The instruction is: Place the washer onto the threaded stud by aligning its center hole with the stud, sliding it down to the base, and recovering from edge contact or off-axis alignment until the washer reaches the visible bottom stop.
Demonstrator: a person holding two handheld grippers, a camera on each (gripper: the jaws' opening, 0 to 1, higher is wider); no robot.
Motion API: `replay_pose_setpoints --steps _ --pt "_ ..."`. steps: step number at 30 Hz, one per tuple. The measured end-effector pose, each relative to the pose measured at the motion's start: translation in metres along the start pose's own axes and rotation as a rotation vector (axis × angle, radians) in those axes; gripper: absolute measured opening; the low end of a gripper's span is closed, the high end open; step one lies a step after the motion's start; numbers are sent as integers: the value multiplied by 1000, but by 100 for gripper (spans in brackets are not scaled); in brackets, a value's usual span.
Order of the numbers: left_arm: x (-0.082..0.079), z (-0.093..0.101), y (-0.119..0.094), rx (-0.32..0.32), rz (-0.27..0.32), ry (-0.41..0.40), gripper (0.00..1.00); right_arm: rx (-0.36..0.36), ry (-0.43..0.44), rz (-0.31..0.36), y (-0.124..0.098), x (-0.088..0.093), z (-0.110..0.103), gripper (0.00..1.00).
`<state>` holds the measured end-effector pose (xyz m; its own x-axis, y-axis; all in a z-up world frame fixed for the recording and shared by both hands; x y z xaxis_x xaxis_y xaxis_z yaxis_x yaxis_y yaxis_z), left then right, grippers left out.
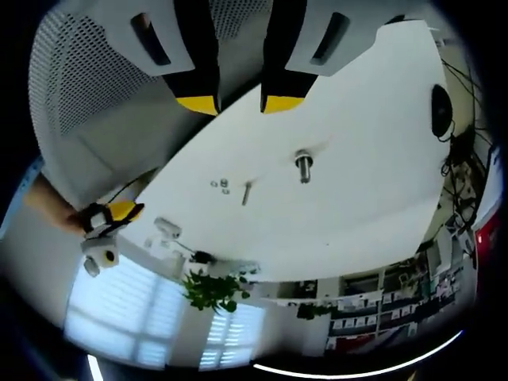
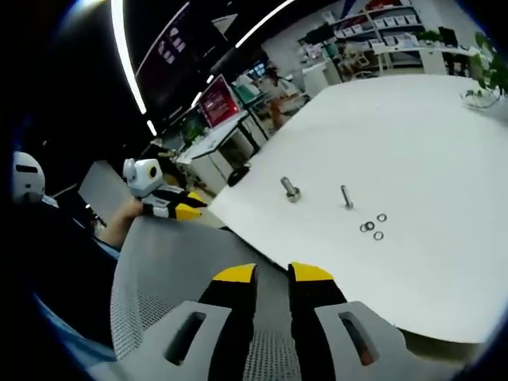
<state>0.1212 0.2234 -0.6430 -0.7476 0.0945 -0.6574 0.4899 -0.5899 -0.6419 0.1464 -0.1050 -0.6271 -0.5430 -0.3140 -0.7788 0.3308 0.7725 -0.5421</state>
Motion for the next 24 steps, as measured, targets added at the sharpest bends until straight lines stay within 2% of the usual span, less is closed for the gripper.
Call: replay_pose_setpoints --steps 3,9,11,13,16,18,21,24 --pt "3 -1 1 -3 -25 10 18 5 -45 -48 2 -4 4 20" --pt "6 -4 3 2 -60 -16 18 34 -127 -102 9 -15 15 20" --pt "7 -4 3 -3 -72 -12 18 28 -129 -111 13 -19 19 19" --pt "7 -5 3 -7 -70 -10 18 -7 -102 -125 17 -21 20 19" --pt "7 -6 3 -15 -67 -9 18 -10 -130 -135 23 -25 24 19" --pt "8 -6 3 -24 -73 -3 17 -2 -171 -167 27 -26 31 19" --pt "8 -5 3 -31 -75 6 17 48 -212 -234 32 -24 53 20" --pt "8 -6 3 -38 -75 9 16 69 -221 -269 36 -22 64 20"
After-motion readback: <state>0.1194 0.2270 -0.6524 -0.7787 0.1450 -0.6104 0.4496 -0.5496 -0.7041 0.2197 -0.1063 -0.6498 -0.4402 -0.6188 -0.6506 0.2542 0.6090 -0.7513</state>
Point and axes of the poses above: the point that each gripper's makers call its tool centre point, and the gripper's own axes: y roughly forward along the fingers, z roughly to its right, x roughly out of its underside, the point moved 7 cm from there along -y, roughly backward along the fingers, and after that the axes turned 14 degrees about -y, right-handed, at the moved point
